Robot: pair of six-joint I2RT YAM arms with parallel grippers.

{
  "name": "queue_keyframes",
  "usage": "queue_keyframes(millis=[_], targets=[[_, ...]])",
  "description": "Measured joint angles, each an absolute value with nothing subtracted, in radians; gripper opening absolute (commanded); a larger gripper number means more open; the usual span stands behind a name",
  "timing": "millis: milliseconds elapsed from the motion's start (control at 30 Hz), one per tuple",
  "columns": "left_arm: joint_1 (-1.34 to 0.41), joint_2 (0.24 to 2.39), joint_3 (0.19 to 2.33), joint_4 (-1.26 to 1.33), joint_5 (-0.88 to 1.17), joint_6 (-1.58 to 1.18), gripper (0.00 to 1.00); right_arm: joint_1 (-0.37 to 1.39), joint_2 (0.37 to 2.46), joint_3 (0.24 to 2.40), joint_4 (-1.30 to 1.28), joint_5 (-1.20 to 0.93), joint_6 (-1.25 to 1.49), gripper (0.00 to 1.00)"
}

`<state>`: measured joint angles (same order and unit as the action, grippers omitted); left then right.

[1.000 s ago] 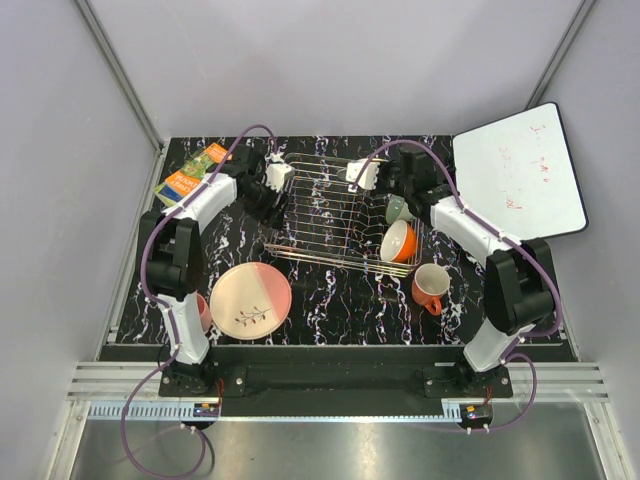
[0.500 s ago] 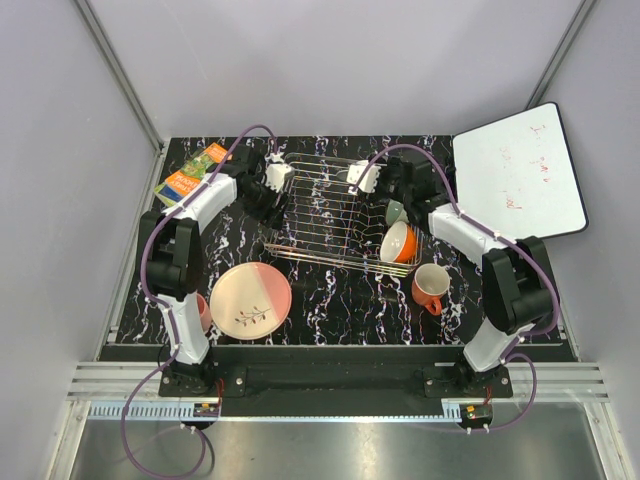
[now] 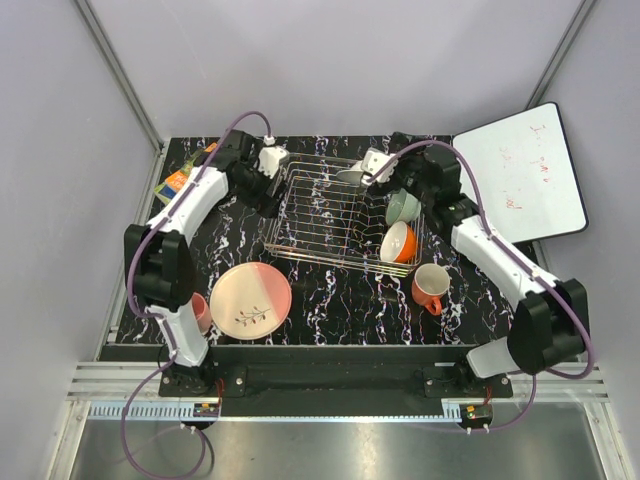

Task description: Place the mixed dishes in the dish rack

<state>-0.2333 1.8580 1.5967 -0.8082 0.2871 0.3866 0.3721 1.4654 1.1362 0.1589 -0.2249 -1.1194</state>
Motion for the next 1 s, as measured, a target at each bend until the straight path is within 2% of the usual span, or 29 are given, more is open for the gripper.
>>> queue_keyframes(millis=[200,333,500,567,700,1000], targets=[[-0.233,1.731,1.604,-0.888,0.258,0.43,0.99,0.372,1.322,1.087,0.181,-0.203,-0.992,1.0],[-0.233,1.586,1.565,-0.98,0.273,0.491,0.99,0.372,1.211,1.083,0.193,-0.185,-0.712,1.0],[-0.205,1.365,1.349,-1.07,0.288,0.601,0.99,0.391,1.112,1.122,0.162,-0.2,-0.353,1.0],[-0.169,1.342,1.277,-1.1,0.287,0.64,0.99,0.451,1.08,1.098,0.154,-0.185,-0.263,1.0],[-0.099,1.371,1.143,-1.12,0.268,0.712,0.99,0.622,1.045,1.02,0.097,-0.173,-0.15,0.88],[-0.06,1.489,1.036,-1.025,0.261,0.767,0.99,0.925,1.132,0.902,-0.032,-0.104,0.033,0.9]])
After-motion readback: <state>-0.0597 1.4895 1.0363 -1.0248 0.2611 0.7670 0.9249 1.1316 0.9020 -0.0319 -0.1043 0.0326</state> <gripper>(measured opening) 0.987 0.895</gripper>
